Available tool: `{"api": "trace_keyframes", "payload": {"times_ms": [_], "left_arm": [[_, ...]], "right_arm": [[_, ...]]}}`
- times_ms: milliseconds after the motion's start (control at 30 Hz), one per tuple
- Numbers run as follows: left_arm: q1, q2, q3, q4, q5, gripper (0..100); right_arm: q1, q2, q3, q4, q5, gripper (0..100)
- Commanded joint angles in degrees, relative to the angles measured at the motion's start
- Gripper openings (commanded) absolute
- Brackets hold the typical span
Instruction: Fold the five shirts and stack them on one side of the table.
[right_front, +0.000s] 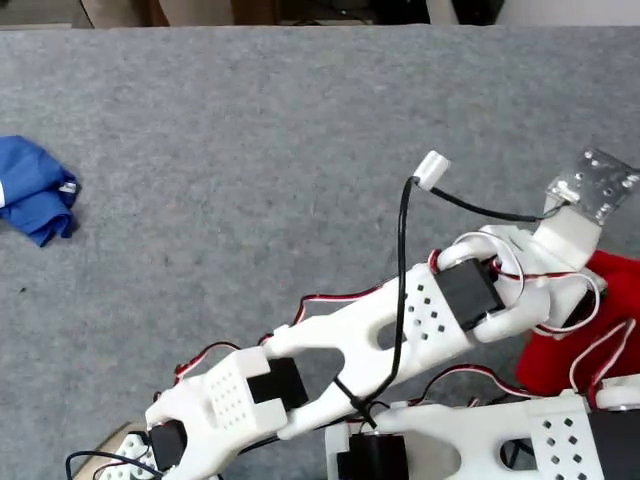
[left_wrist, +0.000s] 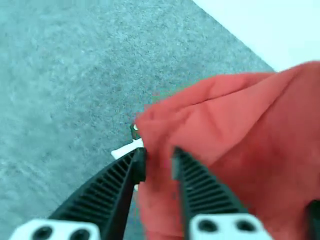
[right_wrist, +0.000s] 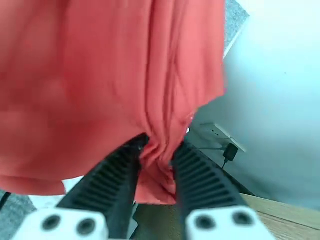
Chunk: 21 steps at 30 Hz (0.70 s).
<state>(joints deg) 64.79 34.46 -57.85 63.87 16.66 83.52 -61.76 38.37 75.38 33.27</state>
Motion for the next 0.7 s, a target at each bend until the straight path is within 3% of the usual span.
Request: {"api": "trace_keyframes", "payload": {"times_ms": [0, 133, 400, 500, 667], "left_arm": [[-0.5, -1.3, -0.7, -1.0, 6.8, 20], [-0.9, -1.3, -2.8, -0.2, 6.9, 20], [-5.0, -1.3, -10.3, 6.5, 6.9, 17], [-10.0, -1.2, -13.1, 11.0, 5.2, 10], [-21.8, -1.3, -15.3, 22.0, -4.1, 2]], "right_arm": [[1.1, -1.1, -0.4, -1.1, 1.2, 24.9], [1.1, -1.1, -0.4, -1.1, 2.6, 36.0], [0.6, -1.2, -3.9, 0.2, 2.6, 36.6], [-3.1, -1.1, -6.6, 3.9, 2.7, 29.2], [-16.0, -1.1, -10.4, 12.5, 2.4, 2.4]]}}
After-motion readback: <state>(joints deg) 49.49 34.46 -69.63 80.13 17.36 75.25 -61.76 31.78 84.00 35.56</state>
